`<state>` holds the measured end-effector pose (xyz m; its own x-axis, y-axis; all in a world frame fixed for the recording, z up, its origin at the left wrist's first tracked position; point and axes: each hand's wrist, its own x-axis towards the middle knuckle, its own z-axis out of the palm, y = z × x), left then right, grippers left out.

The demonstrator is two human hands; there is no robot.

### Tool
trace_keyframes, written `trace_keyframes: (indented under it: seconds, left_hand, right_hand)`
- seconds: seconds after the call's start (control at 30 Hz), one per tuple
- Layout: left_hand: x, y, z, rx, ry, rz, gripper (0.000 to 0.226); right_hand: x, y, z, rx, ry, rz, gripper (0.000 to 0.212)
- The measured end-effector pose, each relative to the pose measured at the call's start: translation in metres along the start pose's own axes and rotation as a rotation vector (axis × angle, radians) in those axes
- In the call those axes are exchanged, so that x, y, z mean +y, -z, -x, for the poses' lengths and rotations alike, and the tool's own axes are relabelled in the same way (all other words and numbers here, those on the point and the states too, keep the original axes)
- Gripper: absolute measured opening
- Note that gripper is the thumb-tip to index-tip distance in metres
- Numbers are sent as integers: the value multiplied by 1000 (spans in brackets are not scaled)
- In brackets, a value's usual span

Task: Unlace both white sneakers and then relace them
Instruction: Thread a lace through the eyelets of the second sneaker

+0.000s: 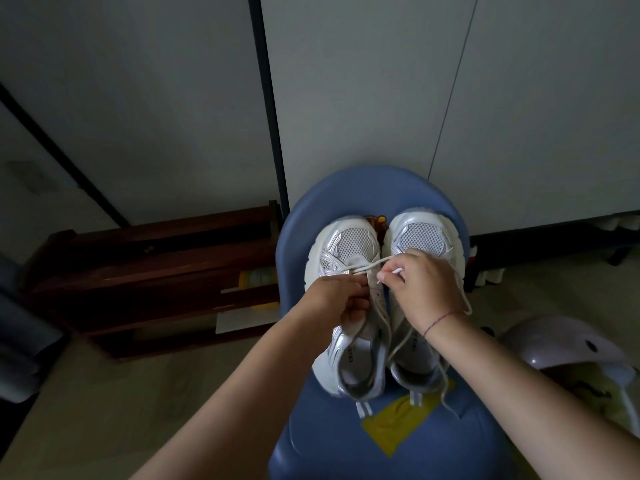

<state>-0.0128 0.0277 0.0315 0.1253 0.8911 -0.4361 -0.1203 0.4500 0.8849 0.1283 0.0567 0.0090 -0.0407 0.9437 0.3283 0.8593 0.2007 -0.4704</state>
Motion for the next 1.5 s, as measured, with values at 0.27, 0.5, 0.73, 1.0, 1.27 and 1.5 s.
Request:
trace_keyframes:
  seconds: [0.27,0.5,0.73,1.0,1.27,1.5]
  left_hand:
    - [0,2,-2,-12,1,-27,33]
    - [1,2,-8,10,51,-33,30]
    - [-15,6,-15,71,-223,-457,26]
    - [-17,5,-28,138,-313,-734,17]
    - [-19,3,-19,201,-400,-765,15]
    - [-17,23,15,148,-497,-855,8]
  right_hand:
    - [1,6,0,-76,40,-38,7]
    - [4,11,-4,-172,47,-28,5]
    - [0,9,4,-113,106,-19,9]
    - [-4,22,20,-200,54,48,60]
    - [-4,18,33,-44,-15,77,15]
    - [-7,26,29,-126,-7,74,13]
